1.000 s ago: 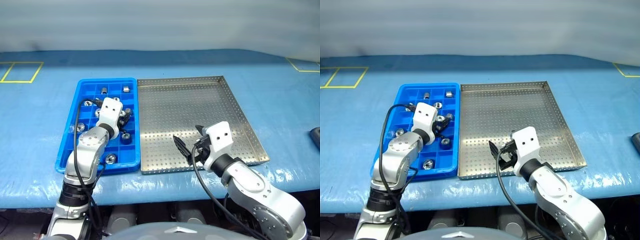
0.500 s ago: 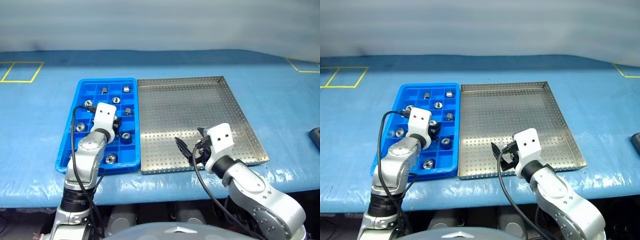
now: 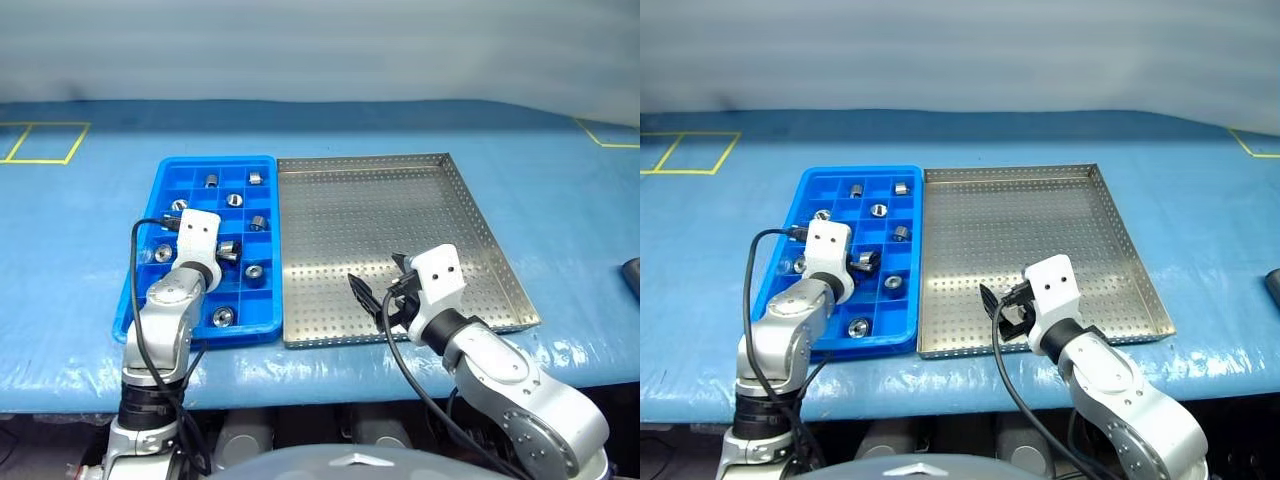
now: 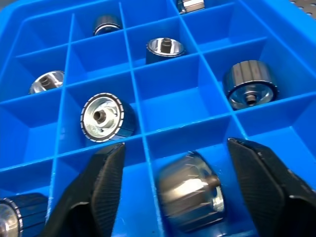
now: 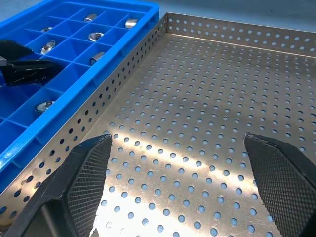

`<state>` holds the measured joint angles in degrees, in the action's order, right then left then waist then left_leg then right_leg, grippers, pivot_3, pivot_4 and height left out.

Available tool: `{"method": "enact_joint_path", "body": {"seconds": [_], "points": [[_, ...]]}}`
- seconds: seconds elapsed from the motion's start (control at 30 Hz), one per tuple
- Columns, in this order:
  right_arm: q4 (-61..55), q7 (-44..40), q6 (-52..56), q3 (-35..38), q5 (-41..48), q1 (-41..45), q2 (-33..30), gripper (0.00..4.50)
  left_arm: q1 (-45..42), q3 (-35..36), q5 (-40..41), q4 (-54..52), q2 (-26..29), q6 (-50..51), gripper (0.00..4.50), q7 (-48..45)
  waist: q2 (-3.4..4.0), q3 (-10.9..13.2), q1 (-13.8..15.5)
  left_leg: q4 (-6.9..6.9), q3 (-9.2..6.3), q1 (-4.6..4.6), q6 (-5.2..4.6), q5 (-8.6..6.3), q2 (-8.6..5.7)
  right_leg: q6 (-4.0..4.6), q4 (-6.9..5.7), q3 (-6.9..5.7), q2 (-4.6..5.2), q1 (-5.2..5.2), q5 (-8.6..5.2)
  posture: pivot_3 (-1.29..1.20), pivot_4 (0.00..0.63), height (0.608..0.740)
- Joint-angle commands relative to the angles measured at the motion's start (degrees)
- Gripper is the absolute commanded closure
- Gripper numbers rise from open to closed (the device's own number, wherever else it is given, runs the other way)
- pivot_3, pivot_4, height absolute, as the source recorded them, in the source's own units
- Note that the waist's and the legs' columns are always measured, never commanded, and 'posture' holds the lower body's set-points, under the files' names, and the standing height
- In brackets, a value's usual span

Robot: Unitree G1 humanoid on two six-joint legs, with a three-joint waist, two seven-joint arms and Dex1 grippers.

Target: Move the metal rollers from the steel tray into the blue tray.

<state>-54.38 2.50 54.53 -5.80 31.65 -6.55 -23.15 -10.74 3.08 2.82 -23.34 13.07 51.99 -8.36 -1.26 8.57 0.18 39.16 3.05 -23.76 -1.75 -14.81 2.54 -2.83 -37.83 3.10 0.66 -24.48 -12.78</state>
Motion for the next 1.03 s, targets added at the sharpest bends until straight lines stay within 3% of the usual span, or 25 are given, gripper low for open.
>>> {"method": "enact_joint_path", "body": {"seconds": [0.03,0.23,0.57,1.03], "points": [[-2.78,-0.05,-0.31,1.59,-0.57,-0.62,0.57,0.0,-2.91,0.02,3.87,-1.63,-0.35,-7.76,0.04,-4.78,-0.02,0.0,0.32,0.0,0.01,-0.01,-0.02,0.01,-0.02,0.01,0.0,-0.01,0.04,0.0,0.0,0.04,0.15,0.74],[-3.94,-1.05,-1.06,2.79,-1.54,-3.18,0.34,0.0,-4.09,-2.35,8.09,-0.53,3.44,-15.11,0.04,-14.41,-0.01,-0.01,-0.26,-0.02,0.11,0.0,-0.06,0.03,-0.02,0.15,0.01,0.01,0.05,-0.03,0.05,0.0,0.15,0.74],[-3.07,-6.56,-3.48,6.41,-2.42,-10.16,-1.93,0.0,-0.56,-9.76,12.7,-0.93,18.54,-16.91,0.04,-34.8,0.01,-0.01,-1.99,-0.03,0.15,0.07,-0.06,0.03,0.06,0.05,-0.02,0.04,0.01,-0.04,-0.04,-0.03,0.15,0.74],[-1.53,-9.29,-3.01,4.92,-3.71,-8.31,-1.65,0.0,0.59,-8.69,16.11,-2.67,18.66,-15.68,0.04,-33.54,0.01,-0.01,-1.72,-0.04,0.16,0.06,-0.06,0.03,0.06,0.05,-0.01,0.05,0.03,-0.05,-0.05,0.0,0.15,0.74]]}}
